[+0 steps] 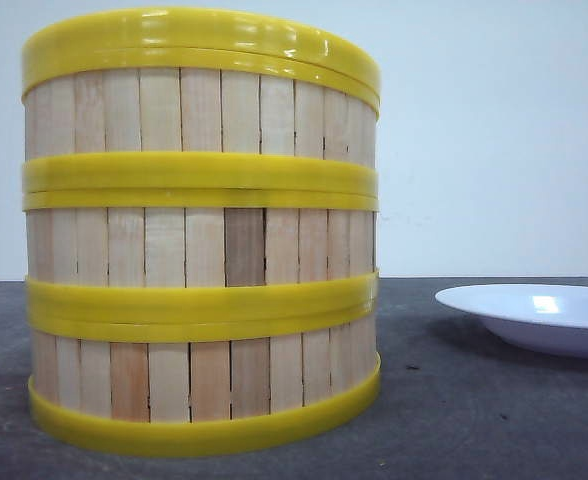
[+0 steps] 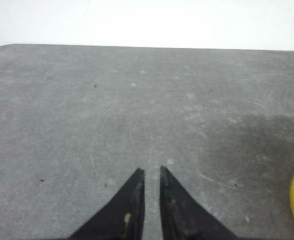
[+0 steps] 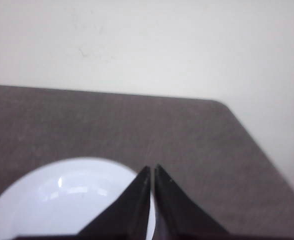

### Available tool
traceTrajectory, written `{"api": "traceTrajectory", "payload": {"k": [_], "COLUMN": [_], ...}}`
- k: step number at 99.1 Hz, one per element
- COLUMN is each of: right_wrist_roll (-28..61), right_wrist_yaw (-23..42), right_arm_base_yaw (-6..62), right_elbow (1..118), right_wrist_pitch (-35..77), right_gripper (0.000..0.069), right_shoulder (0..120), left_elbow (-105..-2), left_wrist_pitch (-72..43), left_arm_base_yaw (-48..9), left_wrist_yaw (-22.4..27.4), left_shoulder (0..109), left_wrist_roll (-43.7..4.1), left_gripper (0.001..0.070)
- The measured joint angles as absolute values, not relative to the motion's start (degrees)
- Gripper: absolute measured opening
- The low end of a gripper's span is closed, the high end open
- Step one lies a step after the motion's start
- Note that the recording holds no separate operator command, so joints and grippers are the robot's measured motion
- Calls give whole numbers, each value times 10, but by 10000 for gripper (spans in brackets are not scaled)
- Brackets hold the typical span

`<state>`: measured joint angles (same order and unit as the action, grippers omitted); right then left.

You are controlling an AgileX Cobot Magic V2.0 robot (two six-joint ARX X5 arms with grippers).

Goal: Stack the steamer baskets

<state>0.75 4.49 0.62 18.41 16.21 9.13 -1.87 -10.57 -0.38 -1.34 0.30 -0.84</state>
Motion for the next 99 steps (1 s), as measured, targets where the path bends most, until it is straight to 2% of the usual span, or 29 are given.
{"api": "traceTrajectory", "payload": {"k": [40, 99], "right_wrist_roll": [-4, -5], "right_wrist_yaw": [44, 45], "right_arm_base_yaw": [5, 3], "right_elbow": [42, 10], "right_wrist_pitch": [122, 96], "right_gripper": [9, 8], "right_shoulder": [2, 3], "left_elbow": [-19, -19], "left_wrist_pitch": [-106, -106], "left_arm_base_yaw": [-4, -4], "left_wrist_yaw": [-13, -14], "left_shoulder": [3, 3], "left_wrist_roll": [-8, -8], "left_gripper": [28, 28]}}
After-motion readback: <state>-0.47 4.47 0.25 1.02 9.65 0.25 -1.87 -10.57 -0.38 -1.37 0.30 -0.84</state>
